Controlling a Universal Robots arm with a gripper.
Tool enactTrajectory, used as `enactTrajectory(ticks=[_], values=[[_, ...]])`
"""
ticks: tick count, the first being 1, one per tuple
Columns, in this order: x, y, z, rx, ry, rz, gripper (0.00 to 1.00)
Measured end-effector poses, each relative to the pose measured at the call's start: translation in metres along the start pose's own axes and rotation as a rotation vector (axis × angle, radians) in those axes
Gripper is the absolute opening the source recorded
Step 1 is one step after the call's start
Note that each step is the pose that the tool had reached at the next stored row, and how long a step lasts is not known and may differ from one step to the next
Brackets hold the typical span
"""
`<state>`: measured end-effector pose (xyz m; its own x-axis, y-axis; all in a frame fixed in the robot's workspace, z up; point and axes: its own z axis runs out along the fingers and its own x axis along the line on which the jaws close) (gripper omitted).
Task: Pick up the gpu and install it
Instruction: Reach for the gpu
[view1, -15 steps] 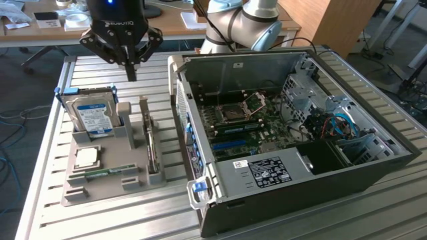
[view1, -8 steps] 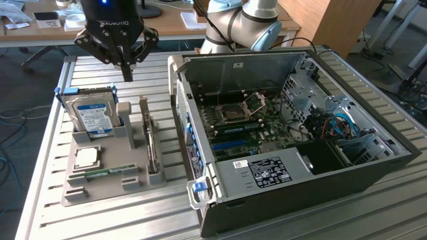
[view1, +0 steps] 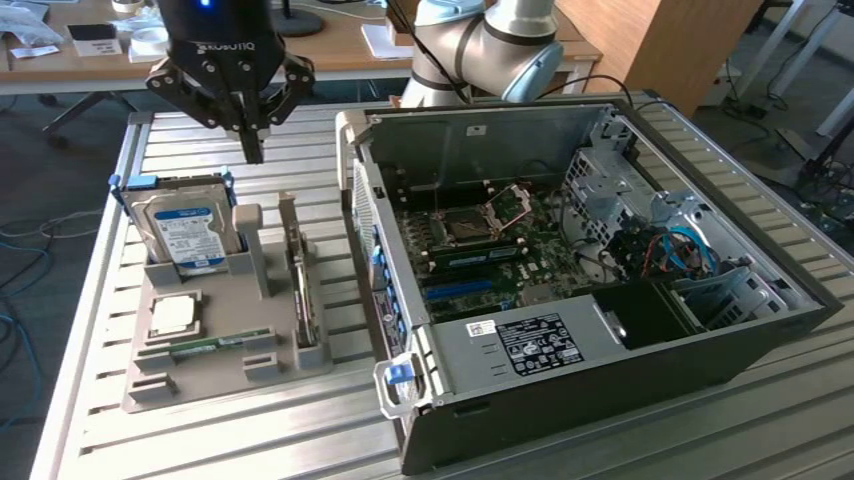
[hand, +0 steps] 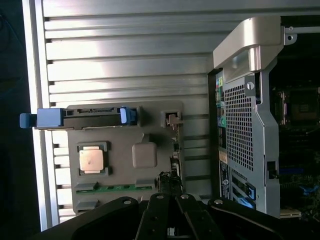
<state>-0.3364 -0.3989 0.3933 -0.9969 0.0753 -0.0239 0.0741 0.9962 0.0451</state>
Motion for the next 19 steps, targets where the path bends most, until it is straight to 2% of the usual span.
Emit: enactTrajectory(ticks=[19], values=[[0.0070, -0.0005, -0.0002, 0.0000, -0.0001, 0.000, 0.11]])
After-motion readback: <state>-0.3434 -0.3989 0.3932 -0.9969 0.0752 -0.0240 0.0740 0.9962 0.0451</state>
